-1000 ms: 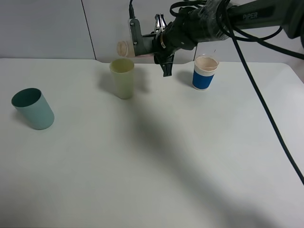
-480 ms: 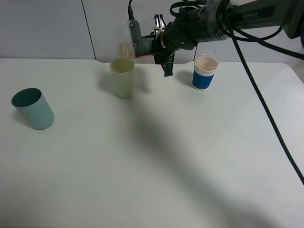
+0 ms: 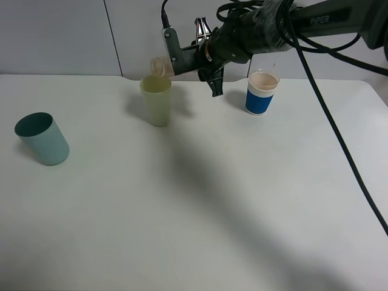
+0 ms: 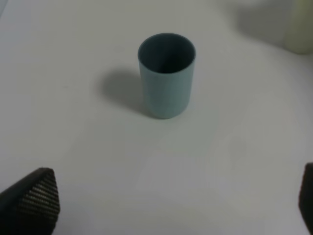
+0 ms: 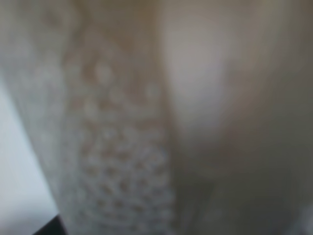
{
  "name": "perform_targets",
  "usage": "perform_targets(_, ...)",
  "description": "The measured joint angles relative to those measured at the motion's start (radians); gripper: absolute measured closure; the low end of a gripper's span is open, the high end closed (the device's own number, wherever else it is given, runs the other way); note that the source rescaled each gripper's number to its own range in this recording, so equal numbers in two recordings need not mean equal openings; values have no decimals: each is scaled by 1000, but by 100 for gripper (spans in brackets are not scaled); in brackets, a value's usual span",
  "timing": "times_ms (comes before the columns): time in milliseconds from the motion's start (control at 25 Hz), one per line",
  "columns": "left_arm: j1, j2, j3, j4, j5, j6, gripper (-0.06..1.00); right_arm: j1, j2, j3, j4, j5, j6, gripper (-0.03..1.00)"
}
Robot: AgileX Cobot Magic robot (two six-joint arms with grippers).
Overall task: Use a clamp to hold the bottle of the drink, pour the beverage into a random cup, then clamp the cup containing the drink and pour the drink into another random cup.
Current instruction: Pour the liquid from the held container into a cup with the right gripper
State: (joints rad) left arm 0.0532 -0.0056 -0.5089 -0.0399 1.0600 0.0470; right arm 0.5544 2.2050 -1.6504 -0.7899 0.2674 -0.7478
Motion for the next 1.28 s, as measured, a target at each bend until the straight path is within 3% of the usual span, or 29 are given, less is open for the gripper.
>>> perform_targets(880, 0, 0, 0, 0, 0, 0, -6, 0, -38, 0, -93, 9, -2, 93)
perform_targets(1280, 0, 0, 0, 0, 0, 0, -6, 0, -38, 0, -97, 40, -73, 93)
